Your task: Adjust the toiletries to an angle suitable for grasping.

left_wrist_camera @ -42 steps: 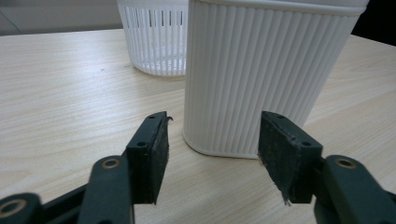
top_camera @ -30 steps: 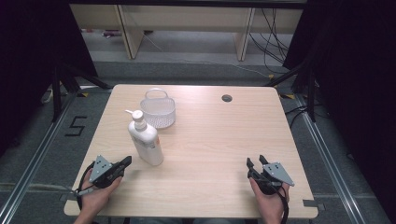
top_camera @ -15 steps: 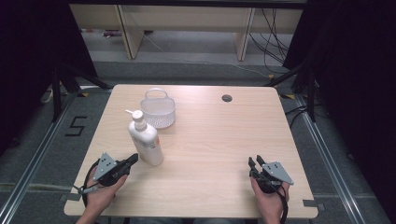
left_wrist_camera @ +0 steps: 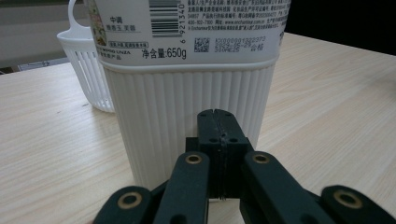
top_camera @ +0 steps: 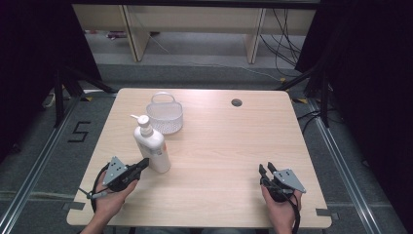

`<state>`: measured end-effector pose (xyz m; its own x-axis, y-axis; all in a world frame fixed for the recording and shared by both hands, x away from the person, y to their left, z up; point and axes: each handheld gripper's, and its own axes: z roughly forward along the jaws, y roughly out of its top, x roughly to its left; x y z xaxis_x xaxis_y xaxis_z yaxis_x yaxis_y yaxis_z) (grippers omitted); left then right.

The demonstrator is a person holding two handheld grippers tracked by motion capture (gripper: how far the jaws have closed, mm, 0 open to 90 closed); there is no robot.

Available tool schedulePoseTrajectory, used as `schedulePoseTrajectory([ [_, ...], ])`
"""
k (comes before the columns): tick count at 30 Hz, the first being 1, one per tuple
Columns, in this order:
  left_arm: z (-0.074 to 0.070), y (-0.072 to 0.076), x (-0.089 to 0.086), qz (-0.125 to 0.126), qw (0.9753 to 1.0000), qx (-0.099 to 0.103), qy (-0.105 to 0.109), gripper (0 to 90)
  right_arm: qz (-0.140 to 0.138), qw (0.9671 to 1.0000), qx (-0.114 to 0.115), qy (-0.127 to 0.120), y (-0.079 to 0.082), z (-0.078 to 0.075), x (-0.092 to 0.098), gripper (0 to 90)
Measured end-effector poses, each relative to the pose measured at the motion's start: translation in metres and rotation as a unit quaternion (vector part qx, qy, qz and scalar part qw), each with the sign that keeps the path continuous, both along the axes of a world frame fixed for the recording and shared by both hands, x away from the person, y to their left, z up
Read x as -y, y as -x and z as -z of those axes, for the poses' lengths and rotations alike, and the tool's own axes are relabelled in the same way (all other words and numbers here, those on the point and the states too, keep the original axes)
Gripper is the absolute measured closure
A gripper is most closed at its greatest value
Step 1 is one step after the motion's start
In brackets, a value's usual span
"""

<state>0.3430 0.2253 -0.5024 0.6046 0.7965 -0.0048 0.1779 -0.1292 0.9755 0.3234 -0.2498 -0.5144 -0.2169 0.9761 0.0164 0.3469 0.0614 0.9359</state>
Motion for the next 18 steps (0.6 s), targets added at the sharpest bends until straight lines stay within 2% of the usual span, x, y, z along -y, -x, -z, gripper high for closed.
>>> schedulePoseTrajectory([
  [1, -0.001, 0.001, 0.001, -0.005, 1.0, -0.006, -0.004, 89.5, 0.001, 1.0, -0.007, -0.001, 0.001, -0.001, 0.0, 64.3],
  [6, -0.002, -0.001, 0.006, -0.002, 1.0, -0.008, -0.004, 89.5, -0.002, 1.0, -0.008, 0.003, 0.001, -0.001, 0.001, 64.2],
  [7, -0.001, -0.004, 0.007, 0.004, 1.0, 0.001, -0.001, 89.5, -0.002, 1.0, -0.008, 0.003, 0.001, -0.001, 0.001, 64.2],
  [8, -0.001, -0.004, 0.007, 0.004, 1.0, 0.001, -0.001, 89.5, -0.002, 1.0, -0.008, 0.003, 0.001, -0.001, 0.001, 64.2],
  [10, -0.002, -0.004, 0.009, -0.002, 0.9999, -0.01, -0.004, 89.5, -0.002, 1.0, -0.007, 0.004, 0.001, -0.001, 0.001, 64.1],
  [11, -0.002, -0.007, 0.01, 0.007, 1.0, 0.001, -0.003, 89.5, -0.001, 1.0, -0.006, 0.002, 0.001, -0.001, 0.001, 64.1],
  [12, -0.003, -0.007, 0.013, 0.004, 1.0, -0.004, -0.006, 89.5, 0.004, 0.9999, -0.016, -0.005, 0.003, -0.001, -0.001, 64.1],
  [14, -0.003, -0.008, 0.014, 0.003, 1.0, -0.006, -0.007, 89.5, -0.002, 1.0, -0.009, 0.004, 0.001, -0.001, 0.001, 64.0],
  [15, -0.003, -0.011, 0.016, 0.007, 1.0, 0.001, -0.006, 89.5, -0.002, 1.0, -0.008, 0.004, 0.001, -0.001, 0.001, 64.0],
  [16, -0.003, -0.011, 0.017, 0.001, 0.9999, -0.008, -0.007, 89.5, -0.002, 1.0, -0.008, 0.004, 0.001, -0.001, 0.001, 63.9],
  [18, -0.002, -0.015, 0.019, 0.004, 0.9999, -0.006, -0.013, 89.5, -0.006, 0.9999, -0.003, 0.012, 0.001, -0.001, 0.002, 63.7],
])
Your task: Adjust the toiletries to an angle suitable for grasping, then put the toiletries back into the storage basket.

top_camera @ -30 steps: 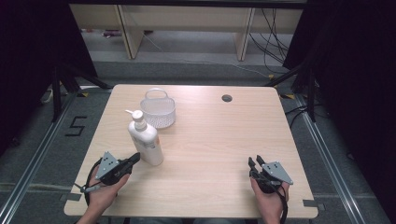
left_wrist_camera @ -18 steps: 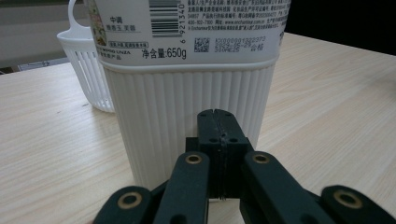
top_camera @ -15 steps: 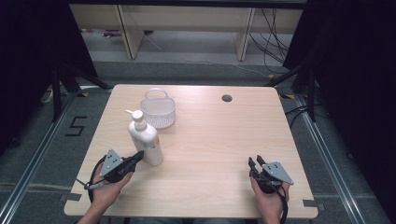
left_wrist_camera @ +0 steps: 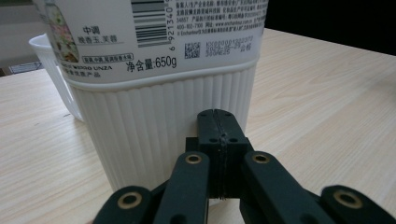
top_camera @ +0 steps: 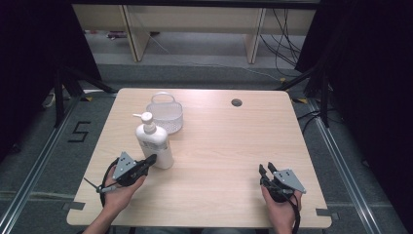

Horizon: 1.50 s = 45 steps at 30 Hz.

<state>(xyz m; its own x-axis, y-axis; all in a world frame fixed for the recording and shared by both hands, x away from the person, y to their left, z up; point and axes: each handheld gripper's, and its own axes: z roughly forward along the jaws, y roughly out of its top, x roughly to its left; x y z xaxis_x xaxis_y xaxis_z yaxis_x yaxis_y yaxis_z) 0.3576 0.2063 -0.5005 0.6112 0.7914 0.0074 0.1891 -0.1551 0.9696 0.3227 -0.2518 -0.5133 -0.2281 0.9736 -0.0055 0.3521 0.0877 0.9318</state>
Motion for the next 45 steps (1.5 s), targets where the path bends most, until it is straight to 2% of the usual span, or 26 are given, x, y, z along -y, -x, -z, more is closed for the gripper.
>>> schedulePoseTrajectory([
  [3, 0.002, -0.004, 0.003, 0.004, 1.0, 0.003, 0.006, 89.5, -0.001, 1.0, 0.0, 0.0, 0.0, 0.0, 0.0, 63.6],
  [4, 0.001, -0.005, 0.003, 0.003, 1.0, 0.001, 0.001, 89.4, -0.002, 1.0, 0.001, -0.001, 0.0, 0.0, 0.0, 63.5],
  [6, 0.003, -0.006, 0.003, 0.004, 0.9998, -0.006, 0.017, 89.2, 0.0, 1.0, 0.003, -0.001, 0.0, 0.0, 0.0, 63.3],
  [7, 0.003, -0.006, 0.003, 0.004, 0.9998, -0.006, 0.017, 88.6, 0.0, 1.0, 0.003, -0.001, 0.0, 0.0, 0.0, 63.3],
  [8, 0.006, -0.006, 0.004, 0.002, 0.9992, -0.012, 0.038, 87.8, -0.002, 1.0, 0.0, 0.0, 0.0, 0.0, 0.0, 62.9],
  [11, 0.006, -0.005, 0.003, 0.004, 0.9992, -0.009, 0.038, 85.9, -0.001, 1.0, -0.001, -0.004, 0.0, 0.0, 0.0, 62.5],
  [12, 0.006, -0.004, 0.001, 0.003, 0.9994, -0.01, 0.033, 84.2, 0.001, 1.0, -0.001, -0.001, 0.0, 0.0, 0.0, 62.2],
  [13, 0.006, -0.003, 0.002, 0.004, 0.999, -0.007, 0.044, 84.2, 0.001, 1.0, -0.001, -0.001, 0.0, 0.0, 0.0, 62.2],
  [15, 0.004, 0.0, 0.0, 0.003, 0.9992, 0.0, 0.04, 81.4, 0.004, 1.0, 0.006, 0.0, 0.0, 0.001, 0.0, 61.8],
  [16, 0.002, 0.004, -0.002, 0.0, 0.9988, 0.006, 0.049, 80.7, 0.006, 1.0, -0.002, 0.0, 0.001, 0.0, 0.001, 61.4],
  [19, 0.001, 0.009, -0.003, -0.012, 0.9984, 0.0, 0.056, 79.4, 0.006, 0.9999, 0.004, -0.013, 0.002, 0.0, 0.001, 61.0],
  [20, 0.001, 0.01, -0.003, -0.014, 0.9982, 0.004, 0.058, 79.4, 0.014, 0.9996, -0.013, -0.02, 0.005, -0.001, 0.0, 60.8],
  [21, 0.001, 0.012, -0.003, -0.019, 0.9979, 0.005, 0.062, 78.5, 0.008, 0.9998, 0.008, -0.017, 0.002, 0.001, 0.001, 60.4],
  [22, 0.0, 0.015, -0.003, -0.025, 0.9976, 0.0, 0.064, 77.4, 0.004, 0.9999, 0.012, -0.012, 0.002, 0.001, 0.003, 60.1],
  [23, 0.0, 0.014, -0.004, -0.02, 0.9977, 0.012, 0.064, 75.8, 0.009, 0.9998, 0.008, -0.016, 0.003, 0.001, 0.002, 59.4],
  [24, -0.001, 0.018, -0.003, -0.031, 0.9974, 0.006, 0.065, 73.5, 0.011, 0.9996, 0.011, -0.021, 0.004, 0.002, 0.002, 58.6],
  [25, 0.0, 0.017, -0.003, -0.026, 0.997, 0.014, 0.072, 71.7, 0.014, 0.9997, 0.001, -0.02, 0.005, 0.0, 0.002, 57.8],
  [26, 0.0, 0.021, -0.004, -0.035, 0.9966, 0.01, 0.074, 69.2, 0.011, 0.9998, 0.009, -0.011, 0.005, 0.0, 0.004, 56.6],
  [29, 0.001, 0.021, -0.005, -0.044, 0.9964, 0.012, 0.071, 65.6, 0.014, 0.9997, 0.01, -0.016, 0.006, 0.001, 0.003, 55.3],
  [30, 0.001, 0.021, -0.006, -0.048, 0.996, 0.012, 0.075, 63.1, 0.011, 0.9999, 0.011, -0.006, 0.006, 0.001, 0.005, 54.8],
  [34, 0.001, 0.02, -0.006, -0.06, 0.9947, 0.015, 0.082, 50.4, 0.017, 0.9997, 0.007, -0.018, 0.007, 0.001, 0.003, 52.4],
  [36, 0.001, 0.019, -0.005, -0.066, 0.9944, 0.018, 0.08, 46.7, 0.009, 0.9999, 0.006, -0.012, 0.004, 0.0, 0.006, 51.6],
  [38, 0.002, 0.018, -0.002, -0.07, 0.9948, 0.016, 0.072, 45.2, 0.016, 0.9998, -0.004, -0.014, 0.005, -0.001, 0.007, 51.0],
  [41, 0.002, 0.017, 0.001, -0.076, 0.9948, 0.015, 0.067, 43.1, 0.013, 0.9997, -0.004, -0.02, 0.005, 0.0, 0.007, 50.4],
  [43, 0.001, 0.016, 0.002, -0.081, 0.9942, 0.019, 0.068, 40.5, 0.013, 0.9998, 0.002, -0.016, 0.005, 0.0, 0.008, 50.1],
  [45, -0.002, 0.016, 0.003, -0.09, 0.9932, 0.025, 0.07, 38.6, 0.012, 0.9996, -0.003, -0.026, 0.004, 0.0, 0.007, 49.9],
])
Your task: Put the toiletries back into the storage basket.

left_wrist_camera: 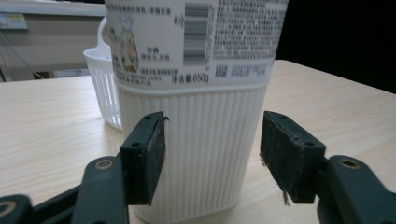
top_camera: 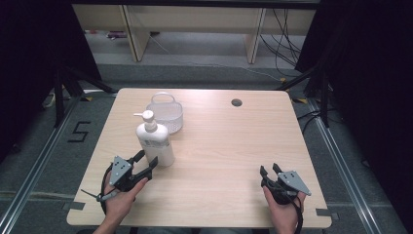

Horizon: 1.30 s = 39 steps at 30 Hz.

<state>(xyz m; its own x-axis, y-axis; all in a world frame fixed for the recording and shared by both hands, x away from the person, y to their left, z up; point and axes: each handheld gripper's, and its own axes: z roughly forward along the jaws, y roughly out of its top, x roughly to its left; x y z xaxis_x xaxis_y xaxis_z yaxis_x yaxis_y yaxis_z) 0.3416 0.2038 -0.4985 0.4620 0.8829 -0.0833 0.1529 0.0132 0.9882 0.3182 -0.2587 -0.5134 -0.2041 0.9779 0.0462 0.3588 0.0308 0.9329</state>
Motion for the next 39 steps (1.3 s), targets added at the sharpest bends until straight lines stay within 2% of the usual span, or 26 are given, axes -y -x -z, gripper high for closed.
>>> schedulePoseTrajectory([
  [1, -0.003, 0.001, 0.001, -0.012, 0.9999, 0.0, 0.005, 36.8, 0.003, 1.0, 0.0, -0.001, 0.0, 0.0, -0.001, 49.8],
  [2, -0.003, 0.001, 0.001, -0.012, 0.9999, 0.0, 0.005, 36.6, 0.004, 1.0, 0.0, 0.001, 0.0, 0.0, -0.002, 49.8],
  [3, -0.004, 0.002, 0.002, -0.023, 0.9997, -0.002, -0.002, 36.4, 0.0, 1.0, 0.003, 0.003, -0.001, 0.001, -0.003, 49.6],
  [6, -0.007, 0.001, 0.002, -0.028, 0.9996, 0.001, -0.001, 36.0, -0.003, 1.0, -0.002, 0.007, 0.0, 0.0, -0.002, 49.4],
  [8, -0.014, 0.0, 0.002, -0.034, 0.9993, 0.011, 0.005, 36.0, -0.002, 0.9999, -0.002, 0.011, -0.001, 0.0, -0.002, 49.3],
  [9, -0.018, 0.001, 0.002, -0.038, 0.9992, 0.01, 0.0, 35.8, -0.005, 1.0, 0.001, 0.007, -0.002, 0.001, -0.002, 49.3],
  [12, -0.028, -0.001, 0.003, -0.034, 0.9991, 0.023, 0.006, 35.8, 0.003, 0.9998, 0.001, 0.022, -0.002, 0.0, -0.001, 49.2],
  [13, -0.031, -0.001, 0.003, -0.035, 0.9992, 0.021, 0.005, 35.5, 0.001, 0.9999, 0.005, 0.015, -0.002, 0.0, -0.001, 49.1],
  [14, -0.032, -0.002, 0.003, -0.034, 0.999, 0.027, 0.006, 35.5, 0.007, 0.9999, -0.007, 0.001, 0.0, 0.0, -0.004, 49.1],
  [15, -0.037, -0.003, 0.003, -0.04, 0.9988, 0.027, 0.003, 35.5, -0.001, 0.9999, 0.003, 0.016, -0.002, 0.0, -0.001, 49.1],
  [20, -0.045, -0.006, 0.005, -0.049, 0.9983, 0.032, 0.005, 35.2, 0.0, 0.9998, 0.004, 0.018, -0.002, 0.0, -0.002, 49.0],
  [21, -0.048, -0.007, 0.005, -0.051, 0.9981, 0.035, 0.007, 35.6, 0.008, 0.9999, -0.01, 0.001, 0.0, 0.0, -0.005, 49.0],
  [23, -0.059, -0.007, 0.006, -0.062, 0.9971, 0.043, 0.009, 36.9, 0.0, 1.0, -0.004, 0.009, -0.002, 0.0, -0.002, 48.8],
  [24, -0.059, -0.007, 0.006, -0.062, 0.9971, 0.043, 0.009, 36.9, 0.0, 1.0, -0.004, 0.009, -0.002, 0.0, -0.002, 48.8],
  [25, -0.062, -0.008, 0.008, -0.061, 0.997, 0.047, 0.008, 36.7, 0.003, 0.9997, 0.001, 0.024, -0.002, 0.0, -0.001, 48.8],
  [29, -0.074, -0.013, 0.014, -0.071, 0.9955, 0.063, -0.007, 37.4, -0.003, 1.0, -0.004, 0.008, -0.002, 0.0, -0.003, 48.7],
  [30, -0.074, -0.013, 0.014, -0.071, 0.9955, 0.063, -0.007, 37.5, -0.003, 1.0, -0.004, 0.008, -0.002, 0.0, -0.003, 48.7],
  [31, -0.076, -0.015, 0.016, -0.073, 0.9953, 0.064, -0.007, 37.5, 0.001, 0.9998, 0.002, 0.021, -0.002, 0.0, -0.001, 48.7],
  [33, -0.08, -0.017, 0.017, -0.074, 0.9951, 0.065, -0.005, 37.8, 0.0, 0.9999, -0.004, 0.013, -0.002, 0.0, -0.002, 48.6],
  [36, -0.086, -0.019, 0.02, -0.075, 0.9946, 0.072, -0.007, 37.9, -0.004, 0.9999, 0.0, 0.012, -0.003, 0.001, -0.001, 48.6],
  [37, -0.088, -0.019, 0.021, -0.075, 0.9945, 0.072, -0.008, 37.9, 0.004, 1.0, -0.004, 0.007, -0.002, 0.001, -0.003, 48.6],
  [38, -0.09, -0.02, 0.023, -0.075, 0.9945, 0.073, -0.01, 38.0, -0.002, 0.9999, 0.001, 0.016, -0.003, 0.001, -0.002, 48.6],
  [39, -0.092, -0.021, 0.024, -0.074, 0.9944, 0.075, -0.011, 38.2, -0.001, 0.9999, 0.0, 0.014, -0.002, 0.001, -0.002, 48.6],
])
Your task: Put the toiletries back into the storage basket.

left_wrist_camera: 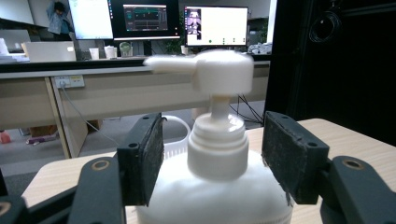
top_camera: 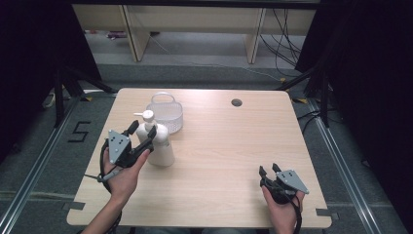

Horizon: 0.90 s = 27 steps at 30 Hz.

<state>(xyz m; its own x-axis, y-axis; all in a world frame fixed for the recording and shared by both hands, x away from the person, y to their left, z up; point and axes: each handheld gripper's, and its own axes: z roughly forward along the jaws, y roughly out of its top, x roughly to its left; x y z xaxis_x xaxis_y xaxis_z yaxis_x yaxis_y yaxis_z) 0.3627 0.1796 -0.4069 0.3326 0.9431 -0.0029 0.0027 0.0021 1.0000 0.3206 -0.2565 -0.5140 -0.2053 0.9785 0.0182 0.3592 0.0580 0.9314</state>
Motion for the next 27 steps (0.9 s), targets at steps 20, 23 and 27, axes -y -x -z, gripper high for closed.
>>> schedulePoseTrajectory([
  [20, -0.019, -0.017, 0.015, -0.011, 0.9997, -0.019, -0.008, 44.5, 0.0, 0.9999, -0.01, -0.009, 0.0, 0.0, -0.001, 48.2],
  [23, -0.019, -0.019, 0.014, -0.01, 0.9998, -0.018, -0.006, 45.9, 0.003, 0.9999, -0.008, -0.014, 0.0, 0.0, -0.002, 48.1],
  [27, -0.019, -0.022, 0.013, -0.01, 0.9996, -0.026, 0.003, 49.9, -0.003, 0.9999, -0.011, -0.007, -0.001, 0.0, 0.0, 48.0],
])
